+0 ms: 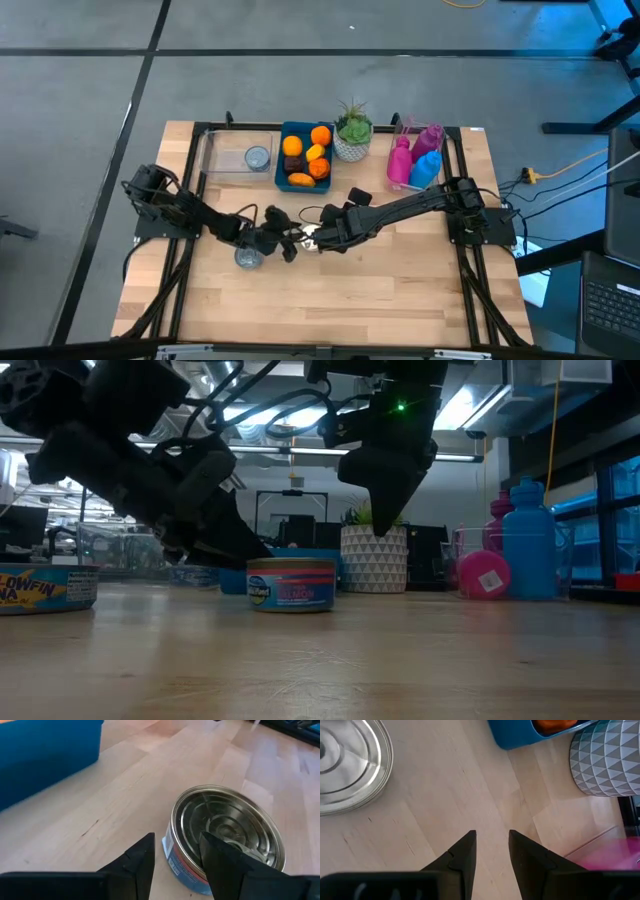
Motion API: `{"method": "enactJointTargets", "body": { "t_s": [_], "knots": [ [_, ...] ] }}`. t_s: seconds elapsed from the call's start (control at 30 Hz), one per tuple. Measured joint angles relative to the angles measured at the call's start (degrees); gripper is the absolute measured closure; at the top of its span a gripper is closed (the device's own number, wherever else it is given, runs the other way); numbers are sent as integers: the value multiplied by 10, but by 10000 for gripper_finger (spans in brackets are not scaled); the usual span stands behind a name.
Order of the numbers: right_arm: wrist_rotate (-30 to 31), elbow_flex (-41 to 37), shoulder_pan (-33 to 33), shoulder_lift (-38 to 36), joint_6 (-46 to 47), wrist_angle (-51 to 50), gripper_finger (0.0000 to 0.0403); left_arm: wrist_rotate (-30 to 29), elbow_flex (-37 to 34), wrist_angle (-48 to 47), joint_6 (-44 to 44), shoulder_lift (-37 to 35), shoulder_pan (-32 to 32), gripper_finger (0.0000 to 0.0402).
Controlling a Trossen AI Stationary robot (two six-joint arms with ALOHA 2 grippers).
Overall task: Pick & Place Food Item
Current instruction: Stack the blue and pink tuna can on top of the blue tuna can into the left transparent bin
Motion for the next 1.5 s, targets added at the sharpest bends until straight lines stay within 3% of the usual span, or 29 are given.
{"method": "enactJointTargets", "body": {
  "t_s": [0.57, 0.77, 0.97, 1.37, 1.5],
  "knots": [
    [-3, 0, -7, 0, -20, 28, 288, 12, -31, 94, -48, 20, -1, 249],
    [-44, -27, -21, 0, -33, 61, 288, 17, -42, 111, -58, 20, -1, 249],
    [-123, -89, -31, 0, -42, 135, 288, 15, -42, 111, -48, 20, -2, 249],
    [-228, -91, -12, 0, -117, 229, 288, 15, -42, 113, -43, 20, -2, 249],
    [-238, -91, -7, 0, -119, 269, 288, 14, -42, 113, -43, 20, -2, 249]
  ]
}}
